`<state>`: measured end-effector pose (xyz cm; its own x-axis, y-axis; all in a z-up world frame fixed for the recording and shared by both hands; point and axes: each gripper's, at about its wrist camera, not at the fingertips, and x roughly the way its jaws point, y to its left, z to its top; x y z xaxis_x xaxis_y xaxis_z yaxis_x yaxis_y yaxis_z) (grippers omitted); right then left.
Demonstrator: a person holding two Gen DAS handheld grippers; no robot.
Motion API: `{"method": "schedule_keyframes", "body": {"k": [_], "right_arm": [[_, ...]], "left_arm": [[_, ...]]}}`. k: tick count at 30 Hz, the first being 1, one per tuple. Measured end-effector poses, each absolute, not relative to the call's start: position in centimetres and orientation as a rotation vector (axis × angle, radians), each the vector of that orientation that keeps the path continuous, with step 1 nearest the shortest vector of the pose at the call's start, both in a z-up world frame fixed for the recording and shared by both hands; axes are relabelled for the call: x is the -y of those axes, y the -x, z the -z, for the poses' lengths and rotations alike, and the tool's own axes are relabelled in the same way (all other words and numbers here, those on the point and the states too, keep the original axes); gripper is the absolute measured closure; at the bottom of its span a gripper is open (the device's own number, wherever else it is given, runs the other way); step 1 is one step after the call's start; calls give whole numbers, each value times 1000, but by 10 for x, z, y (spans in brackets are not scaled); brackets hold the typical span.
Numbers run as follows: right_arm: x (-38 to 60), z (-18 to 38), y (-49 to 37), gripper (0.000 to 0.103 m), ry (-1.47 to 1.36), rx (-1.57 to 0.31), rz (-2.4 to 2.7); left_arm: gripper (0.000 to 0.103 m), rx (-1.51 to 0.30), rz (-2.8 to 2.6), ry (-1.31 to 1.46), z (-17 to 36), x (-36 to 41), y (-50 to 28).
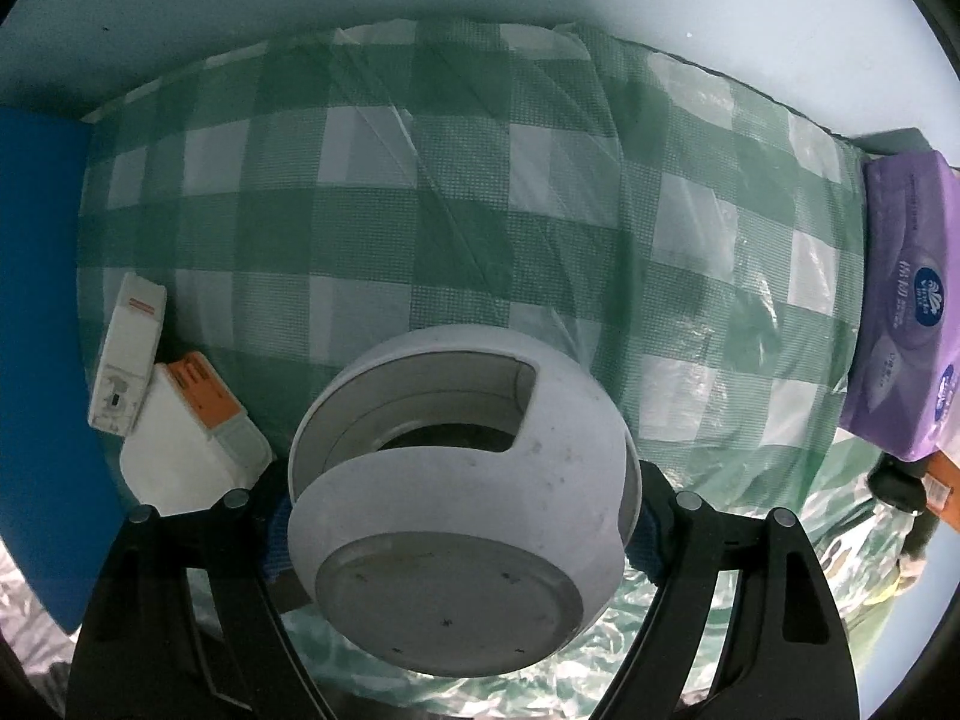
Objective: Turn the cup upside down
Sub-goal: 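Lift the white cup with the right gripper and carry it over the box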
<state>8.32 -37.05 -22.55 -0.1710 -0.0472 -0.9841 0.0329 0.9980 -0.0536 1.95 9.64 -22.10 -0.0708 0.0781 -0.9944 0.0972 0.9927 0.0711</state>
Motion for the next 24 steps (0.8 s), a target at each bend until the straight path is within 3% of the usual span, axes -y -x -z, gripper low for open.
{"method": "schedule_keyframes", "body": {"k": [13,24], "right_arm": [[368,195,-61,21,27,-1690,72],[335,137,-62,21,63,-1641,7]], "left_arm": [[91,-1645,18,-140,222,-95,-20],[91,-1644,22,-137,223,-95,-20]]}}
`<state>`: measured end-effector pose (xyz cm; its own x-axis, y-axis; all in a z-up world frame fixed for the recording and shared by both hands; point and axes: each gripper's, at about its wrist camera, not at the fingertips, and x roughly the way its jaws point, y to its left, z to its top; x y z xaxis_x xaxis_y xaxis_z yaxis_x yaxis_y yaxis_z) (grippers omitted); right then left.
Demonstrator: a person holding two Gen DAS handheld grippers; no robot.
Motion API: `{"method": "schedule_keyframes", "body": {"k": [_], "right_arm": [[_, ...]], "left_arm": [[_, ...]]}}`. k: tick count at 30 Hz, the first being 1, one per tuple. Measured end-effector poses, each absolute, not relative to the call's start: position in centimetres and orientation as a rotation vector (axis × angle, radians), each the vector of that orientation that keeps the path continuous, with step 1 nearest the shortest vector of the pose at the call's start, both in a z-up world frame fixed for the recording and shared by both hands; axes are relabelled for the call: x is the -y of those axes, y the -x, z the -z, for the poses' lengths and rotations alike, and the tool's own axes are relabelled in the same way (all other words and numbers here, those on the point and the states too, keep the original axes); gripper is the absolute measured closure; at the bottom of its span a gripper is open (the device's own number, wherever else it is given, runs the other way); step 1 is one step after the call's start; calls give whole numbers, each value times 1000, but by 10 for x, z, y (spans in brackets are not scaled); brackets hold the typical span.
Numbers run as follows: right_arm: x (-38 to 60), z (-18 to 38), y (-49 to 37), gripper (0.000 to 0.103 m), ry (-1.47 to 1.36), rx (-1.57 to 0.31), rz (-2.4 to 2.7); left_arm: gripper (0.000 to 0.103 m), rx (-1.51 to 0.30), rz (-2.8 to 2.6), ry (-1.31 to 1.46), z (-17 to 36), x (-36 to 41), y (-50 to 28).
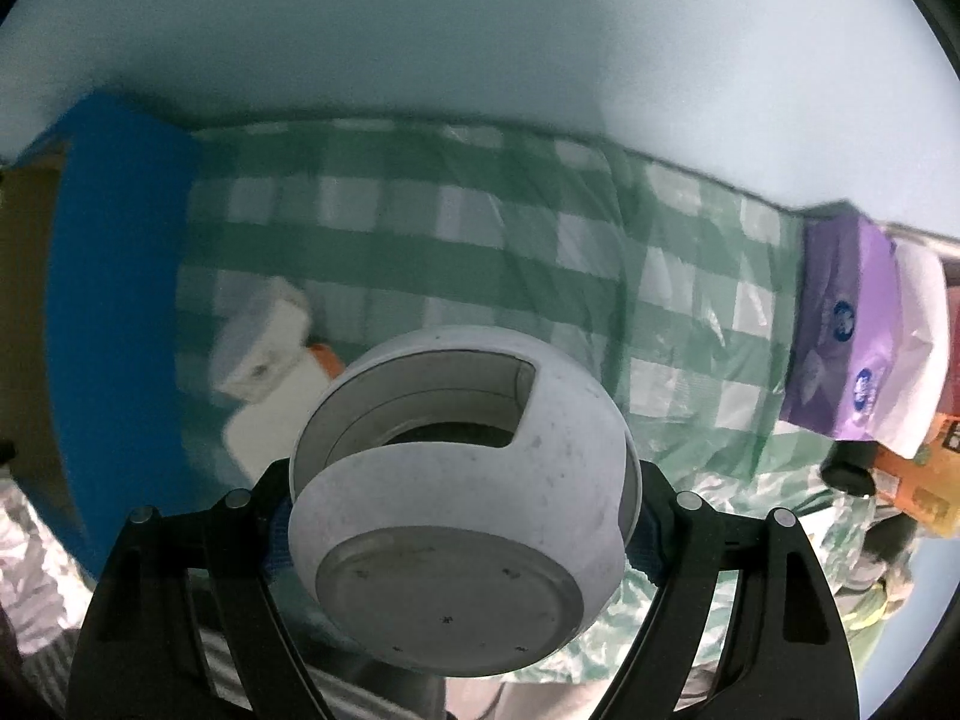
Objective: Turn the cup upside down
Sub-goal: 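Lift the white cup with the right gripper and carry it over the box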
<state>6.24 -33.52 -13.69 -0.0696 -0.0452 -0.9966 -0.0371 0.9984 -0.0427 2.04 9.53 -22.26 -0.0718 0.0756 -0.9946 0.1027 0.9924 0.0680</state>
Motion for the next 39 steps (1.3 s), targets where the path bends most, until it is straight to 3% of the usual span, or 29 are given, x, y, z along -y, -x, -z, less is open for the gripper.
{"method": "schedule_keyframes", "body": {"k": [10,18,28,39], "right_arm": [[272,70,-61,21,134,-1558,-138],[193,60,-59,21,217,-1530,-279],[119,73,-50,21,305,-1538,-414],[73,129,-35,21,395,-1593,-462]], "left_arm": [[91,-1638,27,-135,221,-95,-20],[91,-1636,31,-134,222,-96,-20],[91,-1630,35,-135,221,-96,-19],[91,-1627,39,-141,220,-95,-19]]}}
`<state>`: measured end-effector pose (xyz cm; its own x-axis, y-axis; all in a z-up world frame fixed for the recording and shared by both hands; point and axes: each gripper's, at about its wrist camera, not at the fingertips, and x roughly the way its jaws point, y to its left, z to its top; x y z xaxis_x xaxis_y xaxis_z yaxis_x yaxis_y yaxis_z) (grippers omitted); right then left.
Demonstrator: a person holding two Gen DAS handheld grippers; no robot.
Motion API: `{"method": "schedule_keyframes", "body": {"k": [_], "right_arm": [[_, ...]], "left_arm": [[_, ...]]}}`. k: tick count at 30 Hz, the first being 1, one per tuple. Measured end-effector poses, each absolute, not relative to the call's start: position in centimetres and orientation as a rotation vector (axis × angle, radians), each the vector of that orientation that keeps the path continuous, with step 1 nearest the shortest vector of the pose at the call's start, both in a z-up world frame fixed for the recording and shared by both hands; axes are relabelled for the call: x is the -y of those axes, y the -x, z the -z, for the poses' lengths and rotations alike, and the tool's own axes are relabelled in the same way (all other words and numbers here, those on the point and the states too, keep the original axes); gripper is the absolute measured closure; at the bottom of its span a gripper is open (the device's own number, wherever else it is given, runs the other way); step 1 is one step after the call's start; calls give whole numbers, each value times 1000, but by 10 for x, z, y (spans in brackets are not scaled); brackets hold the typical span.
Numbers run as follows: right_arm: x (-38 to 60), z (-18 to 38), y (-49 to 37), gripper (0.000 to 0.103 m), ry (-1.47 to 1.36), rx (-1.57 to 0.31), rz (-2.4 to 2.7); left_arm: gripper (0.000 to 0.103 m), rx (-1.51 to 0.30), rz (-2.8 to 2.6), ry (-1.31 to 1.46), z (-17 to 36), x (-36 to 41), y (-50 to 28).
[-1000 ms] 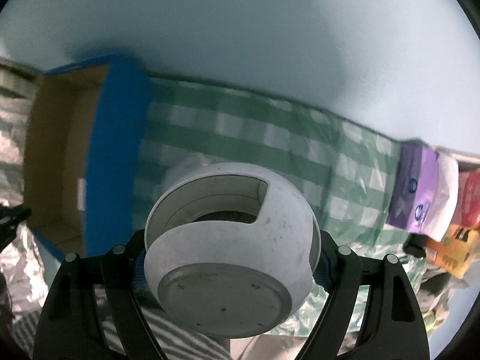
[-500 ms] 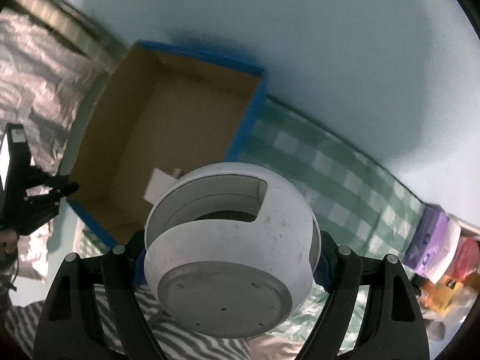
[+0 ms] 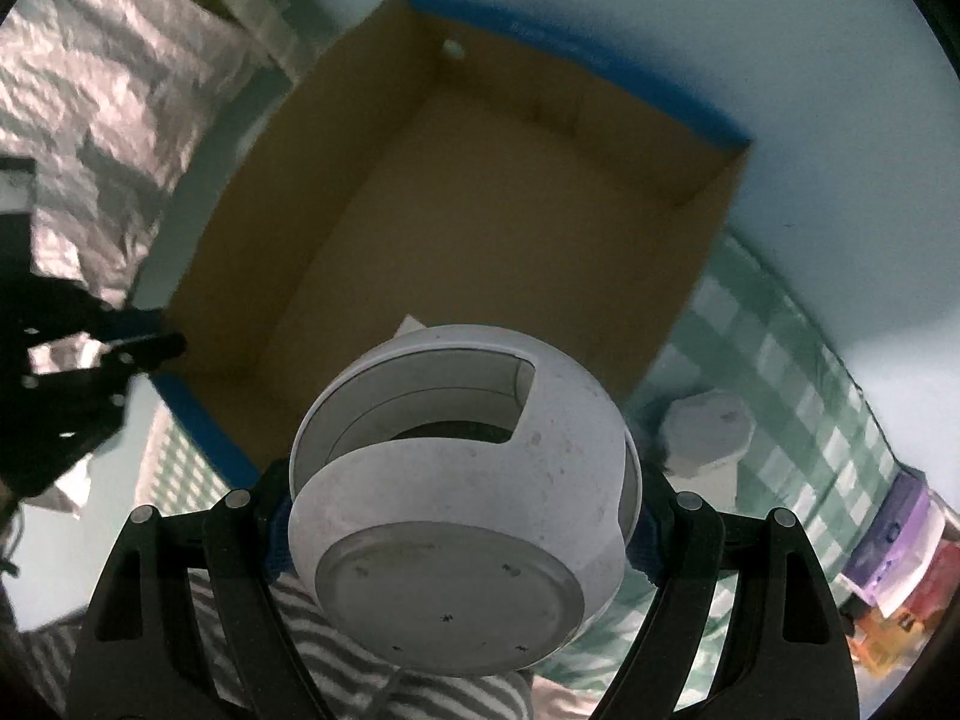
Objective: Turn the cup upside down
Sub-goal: 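Lift the white cup with the right gripper and carry it over the box, then open the right gripper to drop the white cup into the box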
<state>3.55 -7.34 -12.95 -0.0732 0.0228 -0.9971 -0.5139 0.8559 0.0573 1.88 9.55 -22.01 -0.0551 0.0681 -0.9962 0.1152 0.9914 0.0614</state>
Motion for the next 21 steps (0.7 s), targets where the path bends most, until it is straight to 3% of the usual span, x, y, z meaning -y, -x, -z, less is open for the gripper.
{"method": "schedule_keyframes", "body": {"k": [21], "right_arm": [[60,174,-22,21,497,-1598,-449]], "left_arm": [[91,-1617,43,-136,218,-95,-19]]}}
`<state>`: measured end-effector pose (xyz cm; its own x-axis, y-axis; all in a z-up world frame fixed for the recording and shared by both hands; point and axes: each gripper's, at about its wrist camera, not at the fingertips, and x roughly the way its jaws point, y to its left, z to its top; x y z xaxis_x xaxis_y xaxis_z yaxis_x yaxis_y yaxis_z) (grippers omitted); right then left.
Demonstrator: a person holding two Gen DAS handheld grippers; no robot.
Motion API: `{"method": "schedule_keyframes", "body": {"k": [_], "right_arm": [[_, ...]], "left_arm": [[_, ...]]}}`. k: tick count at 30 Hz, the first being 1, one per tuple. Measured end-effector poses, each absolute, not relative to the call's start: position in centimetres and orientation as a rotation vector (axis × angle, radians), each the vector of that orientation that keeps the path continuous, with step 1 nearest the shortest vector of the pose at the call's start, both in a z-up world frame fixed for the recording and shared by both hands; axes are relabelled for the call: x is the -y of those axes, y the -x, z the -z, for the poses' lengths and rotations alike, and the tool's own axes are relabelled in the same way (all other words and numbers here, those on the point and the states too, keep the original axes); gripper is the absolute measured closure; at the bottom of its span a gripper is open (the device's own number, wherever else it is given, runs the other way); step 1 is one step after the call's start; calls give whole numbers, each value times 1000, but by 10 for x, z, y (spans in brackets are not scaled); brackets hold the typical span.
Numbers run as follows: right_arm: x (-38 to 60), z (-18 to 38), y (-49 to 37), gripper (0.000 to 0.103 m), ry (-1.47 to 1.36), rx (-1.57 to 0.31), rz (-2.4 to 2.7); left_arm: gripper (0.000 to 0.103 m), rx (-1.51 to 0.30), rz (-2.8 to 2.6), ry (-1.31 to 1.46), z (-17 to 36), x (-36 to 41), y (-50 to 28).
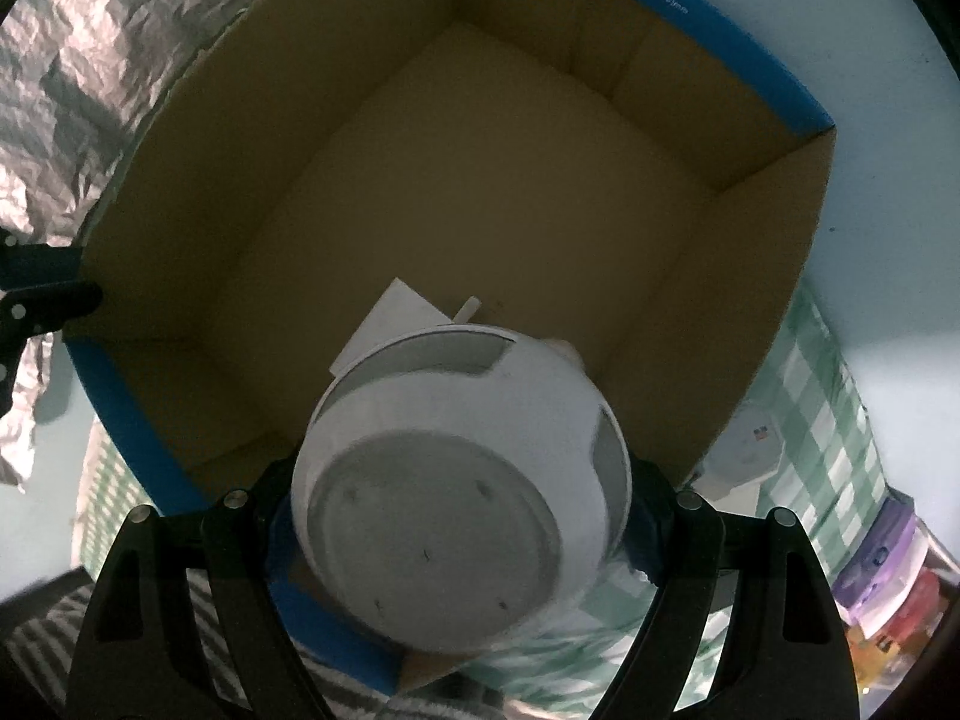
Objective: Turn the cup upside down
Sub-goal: 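Open the right gripper to drop the white cup into the box, then move the right gripper to the black charger and grasp it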
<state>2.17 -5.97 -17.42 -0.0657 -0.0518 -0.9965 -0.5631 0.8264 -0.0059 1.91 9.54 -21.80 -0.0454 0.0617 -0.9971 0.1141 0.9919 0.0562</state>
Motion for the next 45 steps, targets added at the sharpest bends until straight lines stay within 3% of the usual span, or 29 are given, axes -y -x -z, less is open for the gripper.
{"method": "schedule_keyframes", "body": {"k": [45], "right_arm": [[121,31,-27,21,268,-1416,-348]], "left_arm": [[91,-1611,35,-128,217,-96,-18]]}}
